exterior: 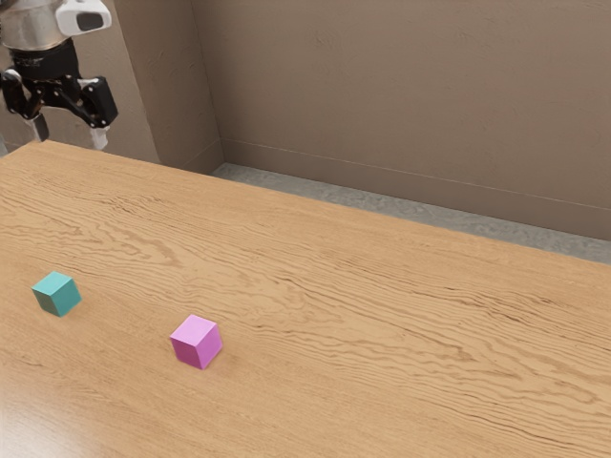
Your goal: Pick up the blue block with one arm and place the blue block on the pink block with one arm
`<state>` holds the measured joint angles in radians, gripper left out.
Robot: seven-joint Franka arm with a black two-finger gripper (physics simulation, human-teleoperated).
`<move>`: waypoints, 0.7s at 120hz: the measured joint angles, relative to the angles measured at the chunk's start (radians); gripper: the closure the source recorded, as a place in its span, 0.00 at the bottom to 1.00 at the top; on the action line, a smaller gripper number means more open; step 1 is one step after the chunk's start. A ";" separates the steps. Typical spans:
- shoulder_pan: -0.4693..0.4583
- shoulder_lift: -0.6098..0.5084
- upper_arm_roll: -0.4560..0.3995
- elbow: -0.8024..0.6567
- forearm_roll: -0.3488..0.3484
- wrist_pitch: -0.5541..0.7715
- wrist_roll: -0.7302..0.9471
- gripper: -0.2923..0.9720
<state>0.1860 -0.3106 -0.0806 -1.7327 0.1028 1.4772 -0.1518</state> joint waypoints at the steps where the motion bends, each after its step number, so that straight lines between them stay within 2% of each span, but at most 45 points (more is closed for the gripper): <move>1: -0.001 0.000 0.000 0.000 0.000 0.002 -0.001 0.23; 27: 0.004 0.007 0.018 -0.063 0.010 0.038 -0.023 0.23; 36: 0.011 0.045 0.043 -0.073 0.016 0.045 -0.034 0.23; 56: 0.259 0.124 0.069 -0.117 0.004 0.084 -0.060 0.23; 65: 0.390 0.131 0.005 -0.163 -0.010 0.104 -0.054 0.23; 73: 0.415 0.138 0.009 -0.207 -0.030 0.126 -0.046 0.23; 84: 0.414 0.122 0.053 -0.347 -0.043 0.245 -0.009 0.23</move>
<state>0.6001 -0.1889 -0.0277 -2.0800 0.0600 1.7224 -0.1613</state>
